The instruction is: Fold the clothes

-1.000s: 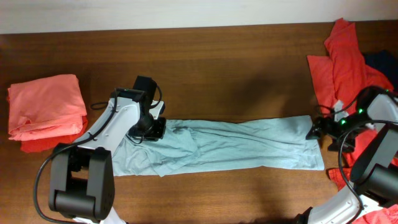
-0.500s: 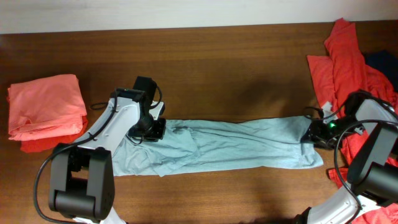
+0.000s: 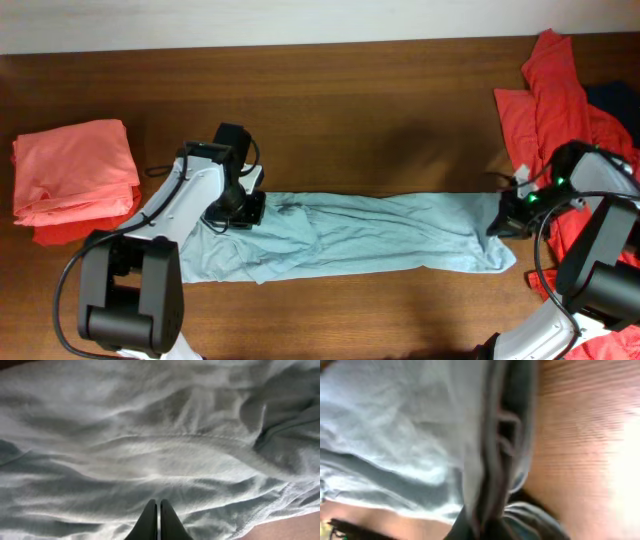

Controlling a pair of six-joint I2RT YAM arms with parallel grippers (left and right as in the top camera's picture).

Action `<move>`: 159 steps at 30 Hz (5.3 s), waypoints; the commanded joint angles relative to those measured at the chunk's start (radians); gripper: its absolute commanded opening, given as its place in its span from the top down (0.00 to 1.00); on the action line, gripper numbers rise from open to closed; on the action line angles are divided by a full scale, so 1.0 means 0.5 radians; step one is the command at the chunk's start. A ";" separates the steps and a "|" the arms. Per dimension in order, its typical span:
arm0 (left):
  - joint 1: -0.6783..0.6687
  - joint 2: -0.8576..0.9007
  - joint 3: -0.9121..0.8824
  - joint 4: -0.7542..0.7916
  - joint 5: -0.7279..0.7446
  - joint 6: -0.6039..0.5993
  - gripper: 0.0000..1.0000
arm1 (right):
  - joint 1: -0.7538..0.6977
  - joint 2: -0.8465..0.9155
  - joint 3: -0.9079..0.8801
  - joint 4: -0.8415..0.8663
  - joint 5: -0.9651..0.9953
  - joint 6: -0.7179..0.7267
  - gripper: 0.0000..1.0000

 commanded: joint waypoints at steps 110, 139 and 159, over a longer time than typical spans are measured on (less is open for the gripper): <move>0.326 -0.150 -0.005 -0.067 -0.080 -0.145 0.94 | 2.016 0.157 0.333 0.944 0.082 0.933 0.83; 0.326 -0.150 -0.005 -0.070 -0.081 -0.144 0.94 | 1.901 -0.018 -0.128 0.236 0.355 0.834 0.81; 0.326 -0.150 -0.005 -0.069 -0.080 -0.144 0.94 | 1.662 -0.027 -0.188 0.092 0.952 0.902 0.79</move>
